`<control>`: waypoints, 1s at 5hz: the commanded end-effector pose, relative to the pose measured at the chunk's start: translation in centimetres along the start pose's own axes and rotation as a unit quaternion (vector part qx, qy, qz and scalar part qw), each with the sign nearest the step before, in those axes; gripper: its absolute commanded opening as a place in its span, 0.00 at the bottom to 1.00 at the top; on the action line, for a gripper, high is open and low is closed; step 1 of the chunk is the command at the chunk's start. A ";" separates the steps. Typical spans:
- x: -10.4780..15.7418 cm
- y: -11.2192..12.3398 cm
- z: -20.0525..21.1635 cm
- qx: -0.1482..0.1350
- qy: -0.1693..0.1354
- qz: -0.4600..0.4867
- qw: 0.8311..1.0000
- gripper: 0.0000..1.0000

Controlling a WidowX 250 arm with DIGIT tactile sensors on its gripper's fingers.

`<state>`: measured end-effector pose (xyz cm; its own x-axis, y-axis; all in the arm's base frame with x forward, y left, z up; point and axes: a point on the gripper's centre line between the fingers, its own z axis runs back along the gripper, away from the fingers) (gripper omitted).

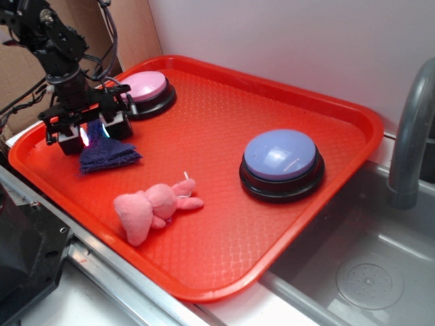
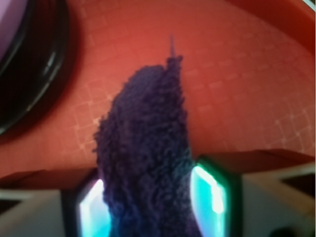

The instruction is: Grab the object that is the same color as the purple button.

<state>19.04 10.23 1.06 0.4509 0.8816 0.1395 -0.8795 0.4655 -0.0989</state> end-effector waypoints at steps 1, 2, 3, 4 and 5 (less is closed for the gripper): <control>0.0 0.6 1.3 0.016 0.016 -0.040 0.999 0.00; -0.2 -0.5 4.2 0.013 0.010 -0.074 0.997 0.00; -0.5 -2.3 8.3 0.018 0.031 -0.158 0.987 0.00; -1.8 -4.3 11.9 0.015 0.060 -0.267 0.962 0.00; -3.9 -5.8 15.3 -0.005 0.073 -0.373 0.925 0.00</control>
<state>19.96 2.22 14.70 0.9466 0.3222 -0.0142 -0.3225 0.9463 -0.0246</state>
